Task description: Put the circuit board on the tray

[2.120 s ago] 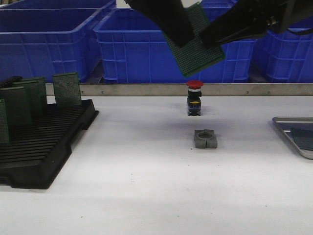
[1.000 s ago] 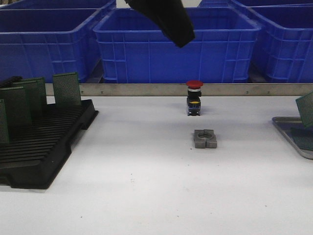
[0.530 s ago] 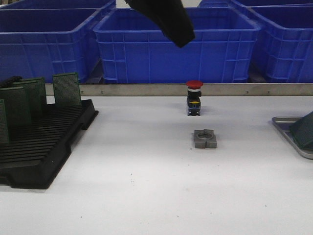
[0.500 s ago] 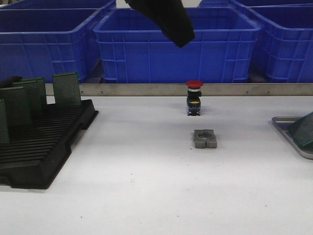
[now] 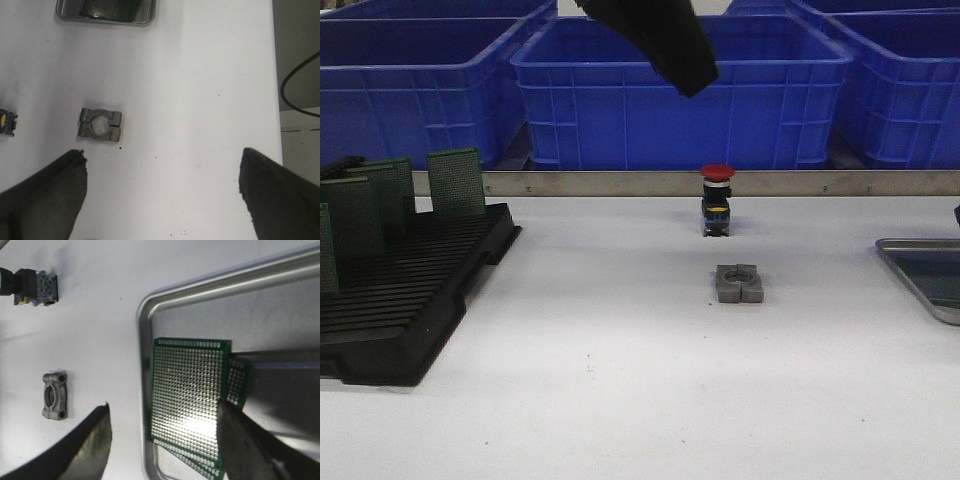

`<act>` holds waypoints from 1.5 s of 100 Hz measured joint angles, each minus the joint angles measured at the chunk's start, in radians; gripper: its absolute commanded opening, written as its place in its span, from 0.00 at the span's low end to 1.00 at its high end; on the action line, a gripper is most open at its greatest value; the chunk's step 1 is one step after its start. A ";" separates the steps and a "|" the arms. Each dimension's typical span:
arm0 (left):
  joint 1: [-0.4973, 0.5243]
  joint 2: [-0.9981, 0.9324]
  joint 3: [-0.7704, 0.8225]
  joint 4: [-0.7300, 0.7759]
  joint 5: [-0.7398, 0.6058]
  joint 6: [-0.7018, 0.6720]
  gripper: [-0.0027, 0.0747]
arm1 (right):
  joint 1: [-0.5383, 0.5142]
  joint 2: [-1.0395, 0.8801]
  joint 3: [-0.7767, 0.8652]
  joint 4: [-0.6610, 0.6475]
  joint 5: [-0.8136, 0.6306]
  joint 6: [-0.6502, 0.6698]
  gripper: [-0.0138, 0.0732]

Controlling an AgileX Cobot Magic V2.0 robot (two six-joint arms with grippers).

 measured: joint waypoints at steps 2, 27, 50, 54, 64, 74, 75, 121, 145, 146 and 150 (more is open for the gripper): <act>0.000 0.000 0.000 0.000 0.000 0.000 0.78 | 0.000 0.000 0.000 0.000 0.002 0.000 0.71; 0.000 -0.033 0.000 0.006 -0.002 -0.043 0.78 | 0.000 -0.021 0.000 0.004 0.021 0.000 0.71; 0.002 -0.130 0.000 0.052 -0.046 -0.165 0.78 | 0.035 -0.155 0.000 0.004 0.019 0.000 0.71; 0.004 -0.148 0.000 0.064 -0.061 -0.195 0.78 | 0.048 -0.189 0.000 -0.001 0.015 0.000 0.71; 0.025 -0.194 0.016 0.096 -0.114 -0.276 0.78 | 0.083 -0.272 0.000 -0.017 -0.003 0.000 0.71; 0.066 -0.248 0.057 0.121 -0.154 -0.334 0.78 | 0.136 -0.358 0.000 -0.047 -0.029 0.002 0.71; 0.069 -0.257 0.061 0.124 -0.159 -0.340 0.78 | 0.140 -0.370 0.000 -0.049 -0.032 0.002 0.71; 0.255 -0.761 0.639 0.130 -0.645 -0.455 0.78 | 0.408 -0.791 0.224 -0.112 -0.368 0.000 0.71; 0.259 -1.052 0.980 0.101 -0.896 -0.478 0.78 | 0.449 -1.031 0.428 -0.112 -0.577 -0.009 0.71; 0.259 -1.059 0.988 0.101 -0.901 -0.478 0.78 | 0.450 -1.039 0.440 -0.112 -0.588 -0.009 0.71; 0.259 -1.099 1.040 0.096 -0.928 -0.478 0.78 | 0.450 -1.082 0.475 -0.112 -0.616 -0.009 0.71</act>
